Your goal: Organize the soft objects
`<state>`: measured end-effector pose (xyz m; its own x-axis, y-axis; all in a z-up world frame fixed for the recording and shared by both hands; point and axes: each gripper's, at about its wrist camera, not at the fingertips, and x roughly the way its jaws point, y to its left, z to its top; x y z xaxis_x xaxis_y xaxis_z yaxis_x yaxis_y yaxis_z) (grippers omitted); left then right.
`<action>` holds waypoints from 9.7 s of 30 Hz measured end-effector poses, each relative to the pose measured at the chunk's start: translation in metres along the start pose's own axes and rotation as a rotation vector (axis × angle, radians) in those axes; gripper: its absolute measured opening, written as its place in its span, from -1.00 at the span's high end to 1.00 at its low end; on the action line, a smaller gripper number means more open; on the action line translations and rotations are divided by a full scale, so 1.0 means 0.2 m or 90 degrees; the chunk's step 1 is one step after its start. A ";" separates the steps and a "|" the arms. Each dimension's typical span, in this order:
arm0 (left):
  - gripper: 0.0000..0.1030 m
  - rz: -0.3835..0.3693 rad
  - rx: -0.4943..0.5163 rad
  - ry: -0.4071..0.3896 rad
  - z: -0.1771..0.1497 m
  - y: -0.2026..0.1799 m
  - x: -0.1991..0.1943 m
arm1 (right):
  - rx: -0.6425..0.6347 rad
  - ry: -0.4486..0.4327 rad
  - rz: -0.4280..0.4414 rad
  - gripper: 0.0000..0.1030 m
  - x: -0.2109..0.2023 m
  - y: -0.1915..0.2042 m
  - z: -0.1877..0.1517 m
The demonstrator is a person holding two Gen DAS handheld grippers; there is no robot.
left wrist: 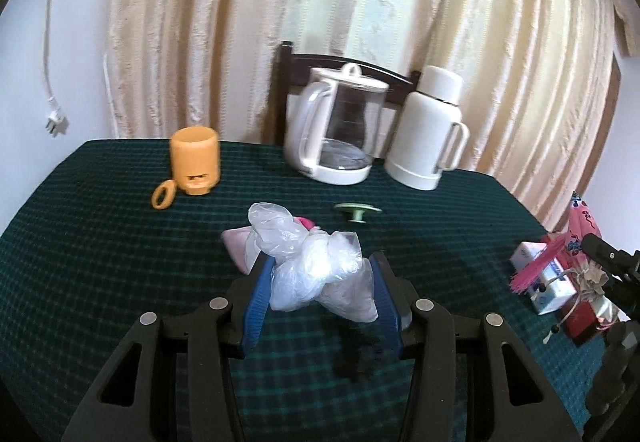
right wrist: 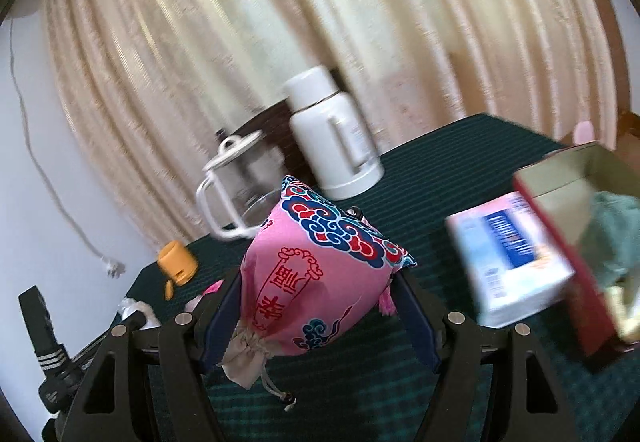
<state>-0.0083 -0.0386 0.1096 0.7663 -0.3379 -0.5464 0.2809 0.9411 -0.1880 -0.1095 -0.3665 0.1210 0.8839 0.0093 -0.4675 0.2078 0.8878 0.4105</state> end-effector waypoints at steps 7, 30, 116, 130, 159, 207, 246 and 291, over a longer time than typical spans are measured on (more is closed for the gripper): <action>0.05 -0.036 0.027 0.002 0.01 -0.19 0.00 | 0.033 -0.057 -0.069 -0.47 -0.21 -0.25 0.07; 0.05 -0.142 0.126 0.032 -0.02 -0.82 0.09 | 0.112 -0.060 -0.221 -0.47 -0.40 -0.89 0.08; -0.53 -0.310 0.204 0.109 -0.05 -1.68 0.40 | 0.076 -0.095 -0.224 -0.57 -0.49 -0.83 0.10; -0.53 -0.204 0.191 0.081 -0.04 -1.28 0.26 | 0.008 -0.030 -0.136 -0.57 -0.32 -0.53 0.03; -0.53 -0.021 -0.027 0.048 0.13 -0.12 0.17 | -0.167 0.207 0.057 -0.34 0.19 0.17 -0.30; -0.53 0.076 -0.093 0.121 0.14 0.27 0.44 | -0.124 0.331 0.149 0.74 0.61 0.39 -0.35; 0.10 0.048 0.022 0.160 0.21 0.00 0.84 | -0.075 0.322 0.148 0.74 0.57 0.25 -0.35; -0.05 -0.170 -0.015 0.059 0.29 -0.26 0.03 | -0.035 0.264 0.117 0.74 0.24 0.13 -0.31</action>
<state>0.0148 -0.0905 0.1631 0.6106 -0.5721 -0.5476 0.4511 0.8196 -0.3532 -0.0888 -0.3147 0.0601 0.6589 0.3428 -0.6696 0.0311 0.8770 0.4795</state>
